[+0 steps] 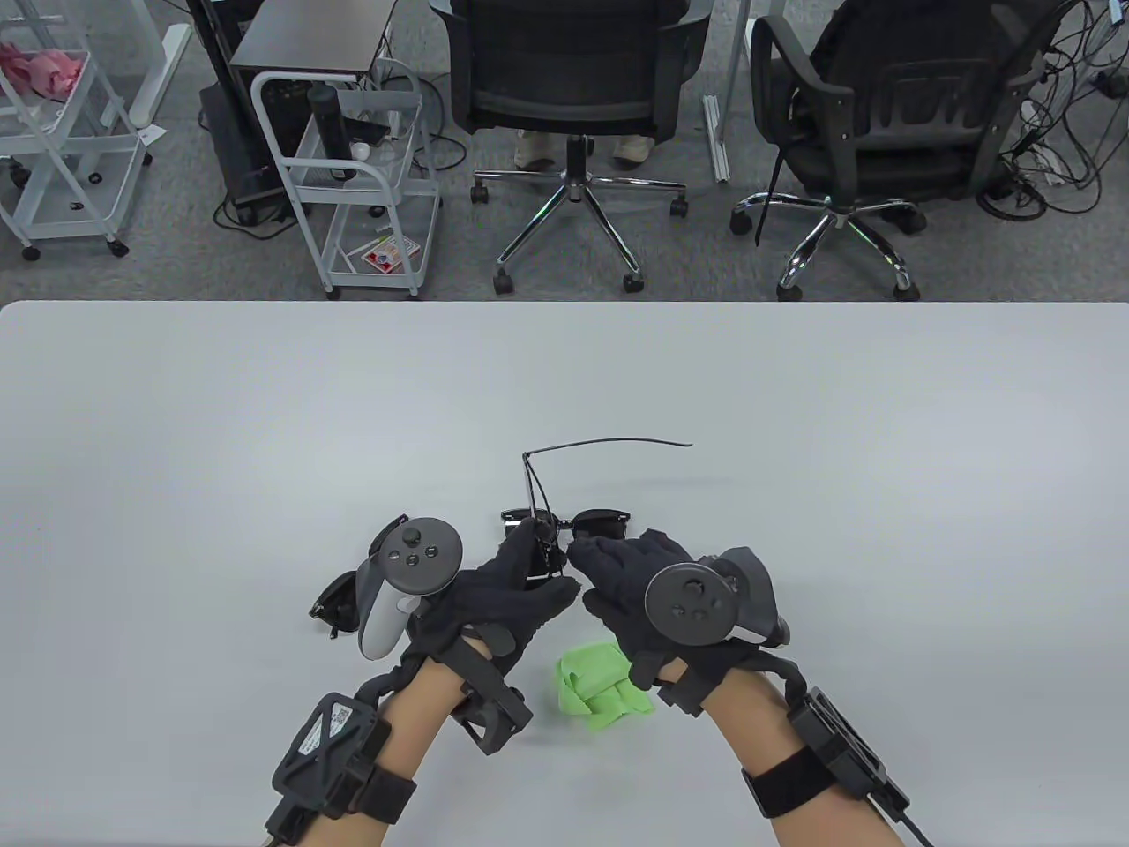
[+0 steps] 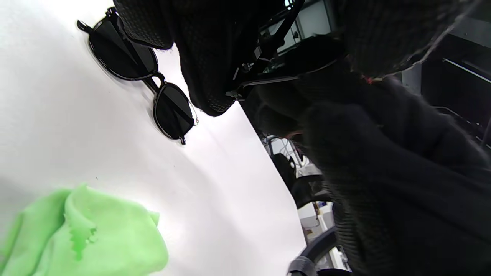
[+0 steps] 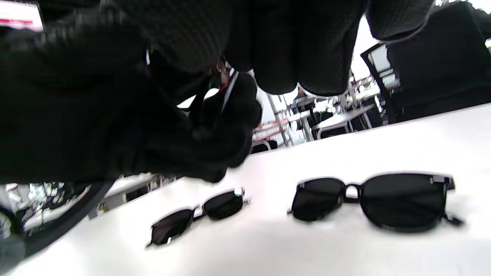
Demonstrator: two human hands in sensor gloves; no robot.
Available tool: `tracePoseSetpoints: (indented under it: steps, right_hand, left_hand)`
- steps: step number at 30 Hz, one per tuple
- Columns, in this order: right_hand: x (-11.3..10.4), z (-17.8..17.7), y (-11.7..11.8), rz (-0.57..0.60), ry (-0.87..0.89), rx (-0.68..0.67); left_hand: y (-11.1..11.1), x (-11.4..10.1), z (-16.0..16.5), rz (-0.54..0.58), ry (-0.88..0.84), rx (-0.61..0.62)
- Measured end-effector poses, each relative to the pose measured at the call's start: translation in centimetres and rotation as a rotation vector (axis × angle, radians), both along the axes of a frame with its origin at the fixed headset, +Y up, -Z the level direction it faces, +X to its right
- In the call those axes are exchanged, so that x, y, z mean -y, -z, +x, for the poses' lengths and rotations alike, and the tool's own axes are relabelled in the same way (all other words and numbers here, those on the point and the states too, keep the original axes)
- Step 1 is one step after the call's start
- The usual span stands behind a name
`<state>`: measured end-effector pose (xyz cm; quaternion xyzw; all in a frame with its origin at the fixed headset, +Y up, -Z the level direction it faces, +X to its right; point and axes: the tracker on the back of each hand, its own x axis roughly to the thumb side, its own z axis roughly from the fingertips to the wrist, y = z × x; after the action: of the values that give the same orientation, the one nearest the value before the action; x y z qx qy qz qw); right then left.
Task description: Dust sunglasses
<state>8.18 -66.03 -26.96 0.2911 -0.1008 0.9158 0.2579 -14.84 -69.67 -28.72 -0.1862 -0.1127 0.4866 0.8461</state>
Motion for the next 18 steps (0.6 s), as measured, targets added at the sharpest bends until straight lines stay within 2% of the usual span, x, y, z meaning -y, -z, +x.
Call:
tracePoseSetpoints:
  steps: [3,6,10,13,16,18]
  right_hand:
    - [-0.9,1.4,-0.1,0.105,0.077,0.078]
    - [-1.1,2.8,0.2,0.143,0.055,0.139]
    - [0.1,4.1,1.2,0.034,0.063,0.223]
    - [1.4,4.6,2.0,-0.086,0.15,0.24]
    - [1.9,4.1,2.0,-0.175,0.216,0.18]
    - [2.1,3.1,1.9,-0.259,0.268,0.079]
  left_hand:
    - [0.1,-0.3,-0.3,0.081,0.125,-0.012]
    - [0.0,-0.6,-0.2,0.159,0.239,-0.014]
    - [-0.2,-1.0,0.5,0.239,0.345,0.035]
    - [-0.4,-1.0,1.1,0.247,0.358,0.077]
    - [-0.5,-0.9,1.4,0.255,0.373,0.09]
    - [-0.5,-0.9,1.5,0.251,0.364,0.1]
